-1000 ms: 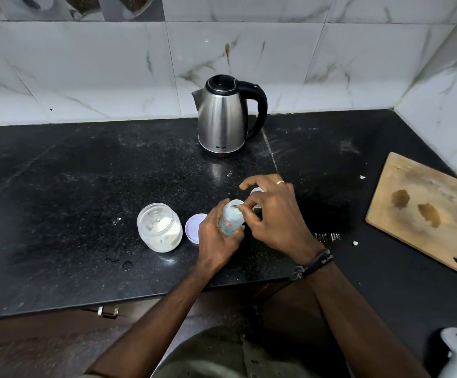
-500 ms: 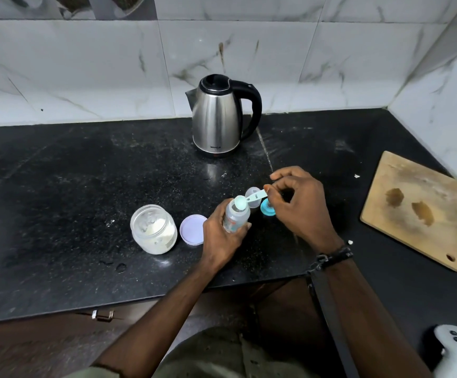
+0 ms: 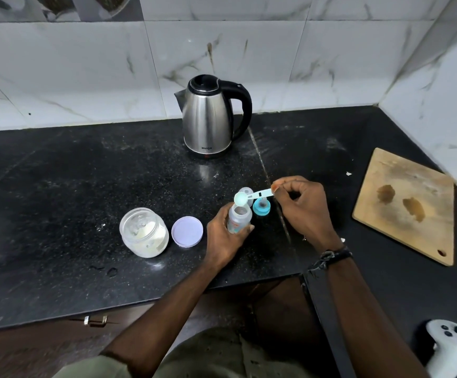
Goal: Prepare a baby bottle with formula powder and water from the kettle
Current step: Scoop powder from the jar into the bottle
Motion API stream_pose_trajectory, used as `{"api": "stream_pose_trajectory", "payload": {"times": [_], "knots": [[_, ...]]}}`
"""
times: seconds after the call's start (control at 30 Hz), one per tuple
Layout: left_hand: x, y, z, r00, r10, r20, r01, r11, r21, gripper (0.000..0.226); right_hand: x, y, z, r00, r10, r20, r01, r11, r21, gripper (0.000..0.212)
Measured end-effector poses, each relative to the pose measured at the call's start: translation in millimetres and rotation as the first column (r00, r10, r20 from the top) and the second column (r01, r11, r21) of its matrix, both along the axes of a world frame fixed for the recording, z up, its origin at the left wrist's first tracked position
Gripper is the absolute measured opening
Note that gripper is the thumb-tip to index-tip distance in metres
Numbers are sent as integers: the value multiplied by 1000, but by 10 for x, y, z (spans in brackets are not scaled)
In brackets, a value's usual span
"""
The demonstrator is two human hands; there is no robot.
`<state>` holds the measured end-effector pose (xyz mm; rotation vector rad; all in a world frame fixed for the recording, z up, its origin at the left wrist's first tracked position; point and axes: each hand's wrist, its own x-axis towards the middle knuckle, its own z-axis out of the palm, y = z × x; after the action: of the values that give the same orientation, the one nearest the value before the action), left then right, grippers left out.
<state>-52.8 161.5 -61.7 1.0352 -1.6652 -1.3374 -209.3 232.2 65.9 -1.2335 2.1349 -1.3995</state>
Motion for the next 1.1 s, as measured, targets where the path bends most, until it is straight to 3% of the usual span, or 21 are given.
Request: {"api": "stream_pose_trajectory", "payload": {"times": [0.27,0.5,0.77,1.1], "knots": [[-5,45,-71,998,16,58,-17,1000,21,72,-31,8,-56,1000,4,-29,-5,1000,-3,15],[4,55,-70,996,-6,92,6,1000,2,72,-4,-29,-91,998,-34,57,34,999,16,12],[143,59,73,997,-56,56,58,997,-51,105,87,-108,-121,996,-41,85,39,999,28,18],[711,-4,474,980,201,-4,-197,953,-231,103,442,-429,42,986,10,169,-4,999,-35,18]]}}
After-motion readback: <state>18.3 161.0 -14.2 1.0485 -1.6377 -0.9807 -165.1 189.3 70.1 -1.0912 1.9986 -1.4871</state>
